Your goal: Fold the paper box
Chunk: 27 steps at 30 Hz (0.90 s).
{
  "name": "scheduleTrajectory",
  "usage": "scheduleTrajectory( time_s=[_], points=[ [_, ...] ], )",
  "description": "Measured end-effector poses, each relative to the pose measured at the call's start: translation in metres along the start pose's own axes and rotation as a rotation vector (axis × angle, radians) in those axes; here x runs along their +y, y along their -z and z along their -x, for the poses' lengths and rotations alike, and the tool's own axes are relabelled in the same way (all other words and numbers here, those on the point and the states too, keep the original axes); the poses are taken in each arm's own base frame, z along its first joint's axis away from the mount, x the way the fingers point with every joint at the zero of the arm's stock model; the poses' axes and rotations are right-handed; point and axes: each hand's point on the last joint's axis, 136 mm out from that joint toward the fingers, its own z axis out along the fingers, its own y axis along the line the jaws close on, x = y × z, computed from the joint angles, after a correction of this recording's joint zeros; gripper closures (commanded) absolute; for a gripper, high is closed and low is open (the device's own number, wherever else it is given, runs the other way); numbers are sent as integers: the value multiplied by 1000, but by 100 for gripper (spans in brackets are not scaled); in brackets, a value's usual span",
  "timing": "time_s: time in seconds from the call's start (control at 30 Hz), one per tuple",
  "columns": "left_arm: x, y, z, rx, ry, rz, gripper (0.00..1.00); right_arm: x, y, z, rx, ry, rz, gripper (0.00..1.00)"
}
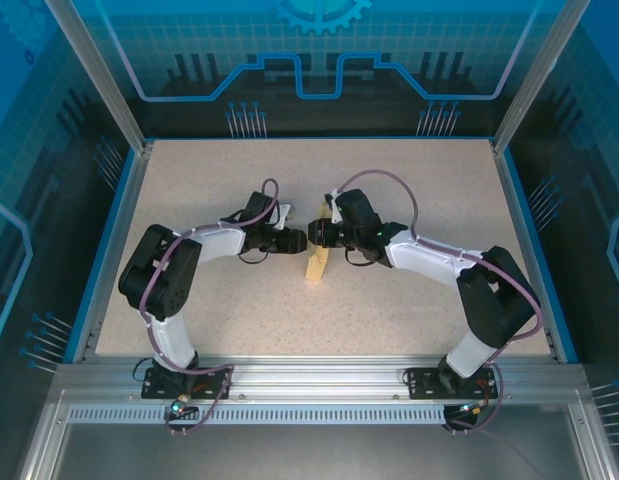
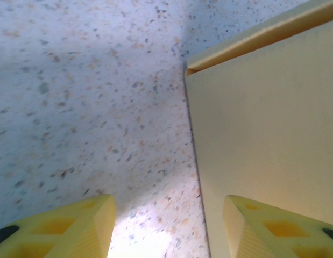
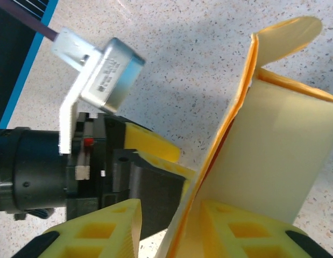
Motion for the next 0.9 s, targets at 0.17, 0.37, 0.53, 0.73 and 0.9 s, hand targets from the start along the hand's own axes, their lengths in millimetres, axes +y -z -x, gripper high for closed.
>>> scheduleTrajectory(
  time_s=[0.17,0.37,0.53,0.73,0.9],
  points=[
    [15,35,-1,-108,3,89,37,0,-5,1,2,-5,-11,67],
    [11,88,-6,-303,7,96,35,2,-8,1,0,-5,-23,68],
    [-31,107,-36,-386,-103,44,29,2,-11,3,-5,-6,-34,68],
    [-80,107,-57,-441,-248,-8,26,1,-11,4,-6,-8,-36,68],
    [-91,86,-65,-457,-343,51,23,1,-11,4,-7,-8,-36,68]
  ],
)
